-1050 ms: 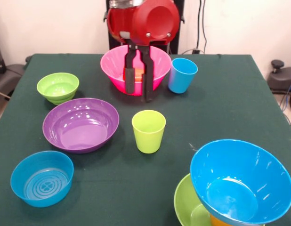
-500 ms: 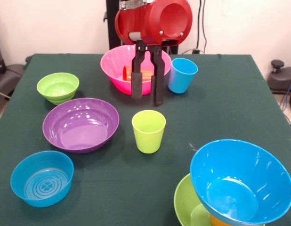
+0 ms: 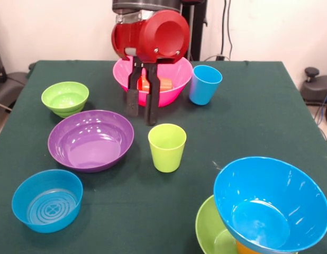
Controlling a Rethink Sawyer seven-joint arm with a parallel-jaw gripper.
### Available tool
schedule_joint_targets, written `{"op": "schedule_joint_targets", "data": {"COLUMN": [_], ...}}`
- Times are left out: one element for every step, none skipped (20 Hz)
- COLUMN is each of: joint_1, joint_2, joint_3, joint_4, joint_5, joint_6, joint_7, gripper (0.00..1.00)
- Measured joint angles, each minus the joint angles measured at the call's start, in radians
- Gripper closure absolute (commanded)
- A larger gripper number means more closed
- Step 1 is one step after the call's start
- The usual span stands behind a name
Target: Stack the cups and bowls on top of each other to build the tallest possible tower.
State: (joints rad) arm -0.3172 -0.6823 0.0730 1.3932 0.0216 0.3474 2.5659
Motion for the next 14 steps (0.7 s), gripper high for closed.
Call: {"op": "schedule_joint_targets", "data": {"joint_1": [-0.001, -0.003, -0.005, -0.006, -0.006, -0.006, -0.006, -0.006, -0.006, -0.006, -0.006, -0.005, -0.005, -0.004], "joint_2": [0.000, 0.001, 0.001, 0.002, 0.002, 0.003, 0.004, 0.005, 0.006, 0.008, 0.010, 0.013, 0.015, 0.020], "joint_3": [0.000, 0.000, 0.000, 0.000, 0.000, 0.000, 0.000, 0.000, 0.000, 0.000, 0.000, 0.000, -0.001, -0.001], "joint_4": [0.002, 0.004, 0.008, 0.009, 0.011, 0.012, 0.014, 0.015, 0.016, 0.016, 0.016, 0.015, 0.016, 0.016], "joint_5": [-0.002, -0.006, -0.016, -0.022, -0.028, -0.031, -0.035, -0.039, -0.042, -0.044, -0.047, -0.049, -0.050, -0.054], "joint_6": [0.000, 0.000, 0.000, 0.000, 0.000, 0.000, 0.000, 0.000, 0.000, 0.000, 0.000, 0.000, 0.000, 0.000], "joint_7": [0.000, 0.000, 0.000, 0.000, 0.000, 0.000, 0.000, 0.000, 0.000, 0.000, 0.000, 0.000, 0.000, 0.000], "gripper": [0.00, 0.00, 0.00, 0.00, 0.00, 0.00, 0.00, 0.00, 0.00, 0.00, 0.00, 0.00, 0.00, 0.00]}}
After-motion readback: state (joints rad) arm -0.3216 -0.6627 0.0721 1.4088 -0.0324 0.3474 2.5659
